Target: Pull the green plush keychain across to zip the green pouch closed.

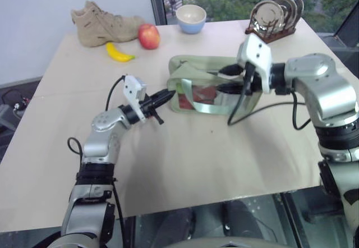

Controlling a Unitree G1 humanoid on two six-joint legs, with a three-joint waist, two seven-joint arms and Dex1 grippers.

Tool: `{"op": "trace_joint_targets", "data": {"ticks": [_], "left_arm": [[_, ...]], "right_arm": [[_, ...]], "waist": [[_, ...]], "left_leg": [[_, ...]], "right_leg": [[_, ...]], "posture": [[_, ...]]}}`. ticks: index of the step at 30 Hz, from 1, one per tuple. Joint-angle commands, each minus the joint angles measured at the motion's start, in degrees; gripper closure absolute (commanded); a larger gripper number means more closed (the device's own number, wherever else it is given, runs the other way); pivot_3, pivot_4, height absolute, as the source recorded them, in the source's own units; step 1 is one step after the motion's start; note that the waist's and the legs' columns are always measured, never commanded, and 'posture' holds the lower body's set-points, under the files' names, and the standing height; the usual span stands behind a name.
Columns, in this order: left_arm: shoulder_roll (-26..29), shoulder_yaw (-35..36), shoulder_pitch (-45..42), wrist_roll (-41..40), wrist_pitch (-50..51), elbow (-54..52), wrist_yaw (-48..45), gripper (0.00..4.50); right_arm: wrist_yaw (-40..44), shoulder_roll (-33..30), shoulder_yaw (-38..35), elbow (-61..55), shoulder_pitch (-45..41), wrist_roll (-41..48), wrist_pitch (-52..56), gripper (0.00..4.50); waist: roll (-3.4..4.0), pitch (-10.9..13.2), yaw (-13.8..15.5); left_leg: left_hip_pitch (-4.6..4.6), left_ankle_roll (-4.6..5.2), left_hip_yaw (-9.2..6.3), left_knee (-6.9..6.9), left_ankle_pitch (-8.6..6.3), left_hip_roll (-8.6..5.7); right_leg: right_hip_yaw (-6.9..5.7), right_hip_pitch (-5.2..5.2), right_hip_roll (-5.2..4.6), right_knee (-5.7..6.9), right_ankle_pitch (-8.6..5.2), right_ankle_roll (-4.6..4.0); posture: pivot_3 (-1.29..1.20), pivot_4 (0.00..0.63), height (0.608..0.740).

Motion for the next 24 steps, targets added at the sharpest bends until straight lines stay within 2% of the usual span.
{"op": "trace_joint_targets", "data": {"ticks": [1, 4, 8, 11, 17, 24], "left_arm": [[0.23, 0.61, 0.62, 0.09, -2.54, -2.92, -0.72, 4.5], [0.14, 0.5, 1.36, 0.22, -3.06, -3.47, -0.64, 4.5], [0.06, 0.46, 2.36, 0.19, -3.42, -4.69, -0.06, 4.5], [-0.04, 0.56, 2.88, 0.17, -3.6, -5.59, 0.6, 4.5], [-0.05, 0.51, 3.5, 0.24, -3.98, -6.44, 1.56, 4.5], [-0.13, 0.39, 3.9, 0.73, -5.16, -6.59, 1.34, 4.5]], "right_arm": [[-3.91, 3.44, -4.98, 3.7, -6.74, 5.39, 10.36, 2.2], [-5.9, 4.68, -5.64, 10.23, -10.16, 6.06, 12.31, 2.2], [-3.34, 3.16, 0.74, 18.74, -10.7, 2.72, 5.82, 2.2], [0.89, 2.44, 6.32, 19.48, -9.88, 1.44, 2.23, 2.2], [3.0, 5.66, 9.97, 21.02, -9.34, 1.08, -1.72, 2.2], [0.0, 13.36, 8.41, 29.16, -10.62, 0.59, -5.29, 2.2]], "waist": [[-0.01, 0.0, -0.04], [-0.02, -0.01, 0.04], [-0.05, -0.03, 0.25], [-0.05, -0.03, -0.03], [-0.05, -0.03, -0.2], [-0.05, -0.03, -0.19]], "left_leg": [[0.0, 0.0, 0.0, -0.01, 0.0, 0.0], [0.0, 0.0, 0.0, 0.01, 0.0, 0.0], [0.0, 0.01, -0.05, 0.02, 0.0, -0.08], [-0.05, 0.01, -0.01, 0.02, 0.0, -0.09], [-0.05, 0.01, -0.02, 0.02, 0.0, -0.04], [-0.05, 0.01, -0.04, 0.06, 0.0, -0.05]], "right_leg": [[-0.01, 0.0, 0.0, 0.01, 0.0, 0.0], [-0.02, 0.01, -0.01, 0.03, 0.0, 0.0], [-0.07, 0.02, -0.08, 0.04, 0.0, 0.0], [-0.08, -0.01, -0.13, 0.07, 0.0, 0.0], [-0.13, -0.02, -0.11, 0.08, 0.0, 0.0], [-0.16, -0.01, -0.09, 0.08, 0.0, 0.0]], "posture": [[0.0, 0.15, 0.74], [0.0, 0.15, 0.74], [0.0, 0.15, 0.74], [0.0, 0.15, 0.74], [0.0, 0.15, 0.74], [0.0, 0.15, 0.74]]}}
